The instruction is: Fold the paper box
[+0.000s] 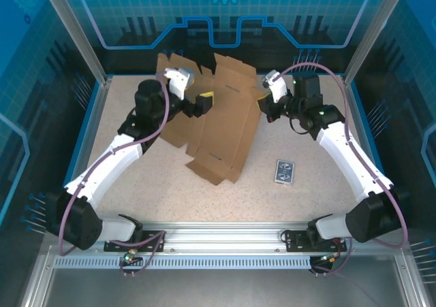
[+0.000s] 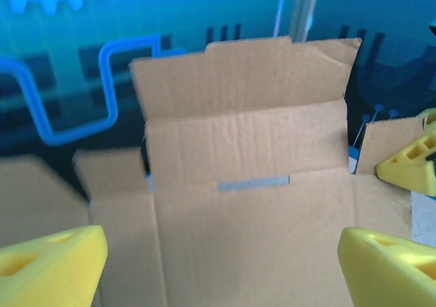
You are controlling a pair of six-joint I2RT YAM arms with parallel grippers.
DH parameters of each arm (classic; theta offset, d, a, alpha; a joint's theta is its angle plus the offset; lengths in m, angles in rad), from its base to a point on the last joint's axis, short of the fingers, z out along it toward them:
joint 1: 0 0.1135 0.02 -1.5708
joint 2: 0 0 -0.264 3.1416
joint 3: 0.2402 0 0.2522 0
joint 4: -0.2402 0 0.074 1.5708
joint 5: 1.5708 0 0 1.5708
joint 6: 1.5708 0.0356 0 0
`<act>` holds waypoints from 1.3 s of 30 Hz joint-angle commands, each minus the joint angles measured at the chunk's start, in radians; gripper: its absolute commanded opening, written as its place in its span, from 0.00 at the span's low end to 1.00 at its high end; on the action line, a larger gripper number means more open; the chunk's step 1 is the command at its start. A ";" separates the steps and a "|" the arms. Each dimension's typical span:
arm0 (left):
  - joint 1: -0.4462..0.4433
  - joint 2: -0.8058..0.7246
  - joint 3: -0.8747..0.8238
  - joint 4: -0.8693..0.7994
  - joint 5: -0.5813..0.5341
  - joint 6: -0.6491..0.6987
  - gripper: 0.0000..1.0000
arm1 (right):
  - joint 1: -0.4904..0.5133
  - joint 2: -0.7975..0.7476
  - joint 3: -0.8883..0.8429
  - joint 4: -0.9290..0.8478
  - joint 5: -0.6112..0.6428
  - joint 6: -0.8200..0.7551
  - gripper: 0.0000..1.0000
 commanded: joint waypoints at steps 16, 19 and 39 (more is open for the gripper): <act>-0.005 0.198 0.656 -0.749 0.140 0.702 0.88 | -0.007 0.033 0.253 -0.268 -0.207 -0.270 0.02; -0.005 0.244 0.734 -0.813 0.181 0.709 0.77 | 0.005 0.042 0.271 -0.272 -0.207 -0.281 0.02; 0.004 0.316 0.938 -1.076 0.276 0.761 0.00 | 0.009 0.068 0.314 -0.227 -0.185 -0.298 0.27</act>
